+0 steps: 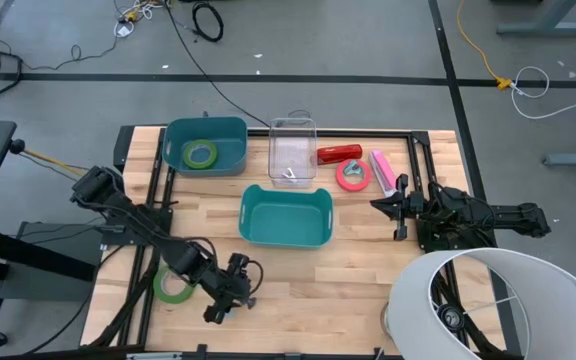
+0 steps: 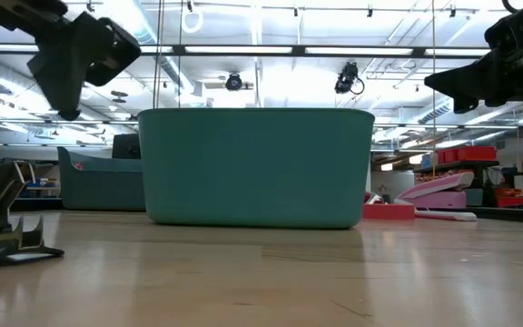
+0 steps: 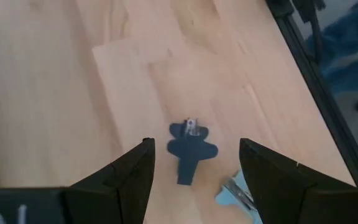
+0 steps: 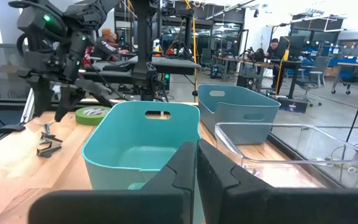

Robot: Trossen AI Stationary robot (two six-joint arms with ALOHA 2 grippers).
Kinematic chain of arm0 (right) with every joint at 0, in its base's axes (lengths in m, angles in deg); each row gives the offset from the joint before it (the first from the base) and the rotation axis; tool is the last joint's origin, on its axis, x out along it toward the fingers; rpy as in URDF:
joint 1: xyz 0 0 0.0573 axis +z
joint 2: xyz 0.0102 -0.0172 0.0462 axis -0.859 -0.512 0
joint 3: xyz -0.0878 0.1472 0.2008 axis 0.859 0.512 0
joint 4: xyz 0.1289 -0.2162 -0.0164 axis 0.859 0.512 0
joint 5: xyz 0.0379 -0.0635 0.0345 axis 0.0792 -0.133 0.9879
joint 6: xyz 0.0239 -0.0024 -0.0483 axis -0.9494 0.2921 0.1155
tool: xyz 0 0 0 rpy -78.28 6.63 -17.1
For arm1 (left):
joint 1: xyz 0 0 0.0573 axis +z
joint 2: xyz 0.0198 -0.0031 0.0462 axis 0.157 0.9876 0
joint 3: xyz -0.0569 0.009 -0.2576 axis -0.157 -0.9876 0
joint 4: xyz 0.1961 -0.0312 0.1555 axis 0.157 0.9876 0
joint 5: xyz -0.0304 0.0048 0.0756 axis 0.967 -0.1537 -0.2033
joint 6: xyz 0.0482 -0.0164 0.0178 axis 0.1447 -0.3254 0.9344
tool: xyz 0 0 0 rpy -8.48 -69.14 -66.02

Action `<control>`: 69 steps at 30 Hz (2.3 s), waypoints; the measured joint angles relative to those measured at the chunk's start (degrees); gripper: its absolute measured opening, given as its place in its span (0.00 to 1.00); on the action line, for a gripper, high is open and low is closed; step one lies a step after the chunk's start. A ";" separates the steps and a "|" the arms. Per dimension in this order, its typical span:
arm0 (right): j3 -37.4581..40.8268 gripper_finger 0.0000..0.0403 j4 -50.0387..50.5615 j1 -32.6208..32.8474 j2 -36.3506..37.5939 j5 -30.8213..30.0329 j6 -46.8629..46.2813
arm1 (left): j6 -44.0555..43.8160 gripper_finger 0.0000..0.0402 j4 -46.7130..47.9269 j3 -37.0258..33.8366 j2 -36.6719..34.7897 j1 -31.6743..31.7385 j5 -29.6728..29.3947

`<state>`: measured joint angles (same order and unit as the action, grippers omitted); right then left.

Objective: Pick and place Stapler, Stapler remover, tape
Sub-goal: Put the dark blue staple remover into the transparent bin

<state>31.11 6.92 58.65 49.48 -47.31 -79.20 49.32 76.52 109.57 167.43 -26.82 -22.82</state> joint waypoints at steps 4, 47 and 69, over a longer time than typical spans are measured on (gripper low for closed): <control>0.00 0.04 0.01 0.01 0.00 0.00 0.00 | 0.38 0.59 0.30 -0.04 0.84 0.02 1.45; 0.00 0.04 0.01 0.01 -0.01 0.02 0.00 | 3.15 0.74 -3.39 -0.02 7.59 2.95 5.10; 0.00 0.04 0.02 0.02 0.00 0.02 0.00 | 9.09 0.62 -3.93 -0.76 8.44 2.84 5.70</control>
<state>31.11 6.94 58.67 49.47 -47.29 -79.20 58.41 72.59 108.81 175.88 -23.98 -17.12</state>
